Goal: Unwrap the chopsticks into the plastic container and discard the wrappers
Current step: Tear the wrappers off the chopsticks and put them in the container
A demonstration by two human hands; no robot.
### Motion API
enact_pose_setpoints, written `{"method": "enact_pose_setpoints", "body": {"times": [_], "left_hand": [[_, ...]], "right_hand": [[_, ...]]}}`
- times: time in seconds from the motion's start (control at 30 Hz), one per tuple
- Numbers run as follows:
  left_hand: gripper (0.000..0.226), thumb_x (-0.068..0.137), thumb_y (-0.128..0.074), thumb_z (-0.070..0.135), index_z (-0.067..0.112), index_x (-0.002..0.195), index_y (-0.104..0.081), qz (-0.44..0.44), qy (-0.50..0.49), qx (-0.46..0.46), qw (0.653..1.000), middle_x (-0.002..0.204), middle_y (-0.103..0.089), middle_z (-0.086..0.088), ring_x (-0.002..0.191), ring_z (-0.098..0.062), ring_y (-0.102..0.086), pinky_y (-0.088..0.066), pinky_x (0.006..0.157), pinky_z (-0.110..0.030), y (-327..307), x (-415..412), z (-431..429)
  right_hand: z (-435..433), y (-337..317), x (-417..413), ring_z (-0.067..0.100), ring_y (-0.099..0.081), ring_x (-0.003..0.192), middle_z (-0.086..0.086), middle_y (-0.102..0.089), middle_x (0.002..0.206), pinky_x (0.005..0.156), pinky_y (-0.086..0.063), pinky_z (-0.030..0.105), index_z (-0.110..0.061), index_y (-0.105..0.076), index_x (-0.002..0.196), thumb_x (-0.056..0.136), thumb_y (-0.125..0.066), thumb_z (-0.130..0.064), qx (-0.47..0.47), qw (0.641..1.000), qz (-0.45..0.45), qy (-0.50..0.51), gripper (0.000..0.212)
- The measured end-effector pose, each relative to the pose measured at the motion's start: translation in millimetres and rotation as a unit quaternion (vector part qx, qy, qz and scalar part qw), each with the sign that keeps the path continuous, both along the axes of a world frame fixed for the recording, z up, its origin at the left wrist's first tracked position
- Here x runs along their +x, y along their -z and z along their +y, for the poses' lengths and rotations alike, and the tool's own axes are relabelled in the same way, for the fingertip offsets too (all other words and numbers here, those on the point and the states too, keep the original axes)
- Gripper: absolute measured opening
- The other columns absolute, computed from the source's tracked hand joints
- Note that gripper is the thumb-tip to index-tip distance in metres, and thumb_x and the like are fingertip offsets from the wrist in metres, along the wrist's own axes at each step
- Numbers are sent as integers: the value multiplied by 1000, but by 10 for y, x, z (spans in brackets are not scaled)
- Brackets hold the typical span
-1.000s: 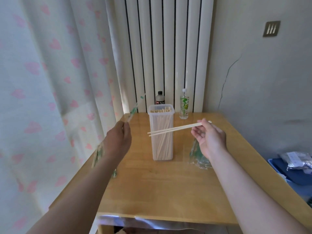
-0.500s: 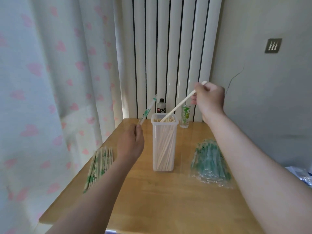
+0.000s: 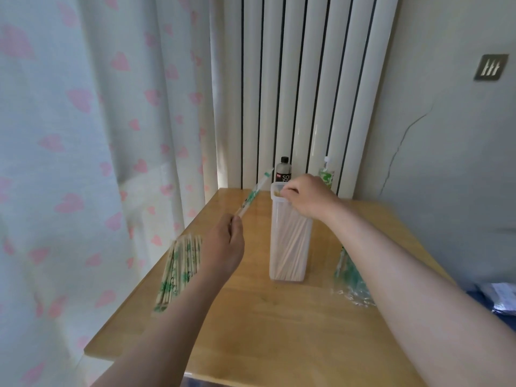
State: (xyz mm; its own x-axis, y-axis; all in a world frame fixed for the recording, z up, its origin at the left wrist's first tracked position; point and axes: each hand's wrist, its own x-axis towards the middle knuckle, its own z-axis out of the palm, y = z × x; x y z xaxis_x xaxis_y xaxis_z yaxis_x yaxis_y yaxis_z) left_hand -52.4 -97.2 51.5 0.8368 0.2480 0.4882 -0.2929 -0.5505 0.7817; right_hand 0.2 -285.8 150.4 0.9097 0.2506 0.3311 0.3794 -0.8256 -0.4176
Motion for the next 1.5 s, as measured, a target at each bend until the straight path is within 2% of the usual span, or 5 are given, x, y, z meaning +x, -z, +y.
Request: {"method": "enact_pose_setpoints", "body": {"times": [0.27, 0.43, 0.83, 1.03, 1.5], "left_hand": [[31, 107, -38, 30, 12, 93, -60, 14, 15, -10, 1000, 66, -59, -4, 56, -19, -51, -41, 54, -39, 112, 73, -36], [31, 107, -39, 31, 14, 94, -60, 12, 42, -12, 999, 66, -60, -4, 57, -19, -52, -39, 54, -36, 121, 89, -156], [26, 107, -39, 31, 17, 99, -60, 91, 234, -52, 967, 74, -59, -1, 64, -11, -54, -43, 59, -28, 2, -38, -936], [18, 104, -45, 16, 7, 100, -61, 216, 274, -110, 931, 78, -56, -6, 65, -19, -58, -52, 58, -35, 85, 39, -1484], [11, 94, -62, 22, 20, 104, -59, 256, 115, 63, 958, 103, -62, -3, 92, -22, -61, -51, 76, -32, 537, 993, -2317]], "right_hand": [[80, 12, -62, 18, -40, 53, 4, -33, 58, 56, -25, 29, -12, -35, 64, 109, -27, -46, -70, 996, 48, 22, 57], [-40, 110, -3, 37, -66, 96, 24, -70, 99, 88, -54, 45, 8, -63, 106, 103, -36, -37, 86, 996, -5, -3, 53], [-681, 150, -217, -2, -51, 54, -6, -63, 61, 53, -42, 15, -13, -71, 68, 89, -67, -16, 306, 937, -139, 91, 21], [-1414, 596, -217, 30, -68, 77, 12, -70, 75, 66, -50, 33, -11, -68, 77, 95, -60, -24, 409, 878, -102, 227, 24], [-2383, 2086, -413, 24, -56, 70, -1, -63, 81, 52, -35, 33, -22, -56, 86, 99, -52, -20, 169, 892, 57, 414, 14]]}}
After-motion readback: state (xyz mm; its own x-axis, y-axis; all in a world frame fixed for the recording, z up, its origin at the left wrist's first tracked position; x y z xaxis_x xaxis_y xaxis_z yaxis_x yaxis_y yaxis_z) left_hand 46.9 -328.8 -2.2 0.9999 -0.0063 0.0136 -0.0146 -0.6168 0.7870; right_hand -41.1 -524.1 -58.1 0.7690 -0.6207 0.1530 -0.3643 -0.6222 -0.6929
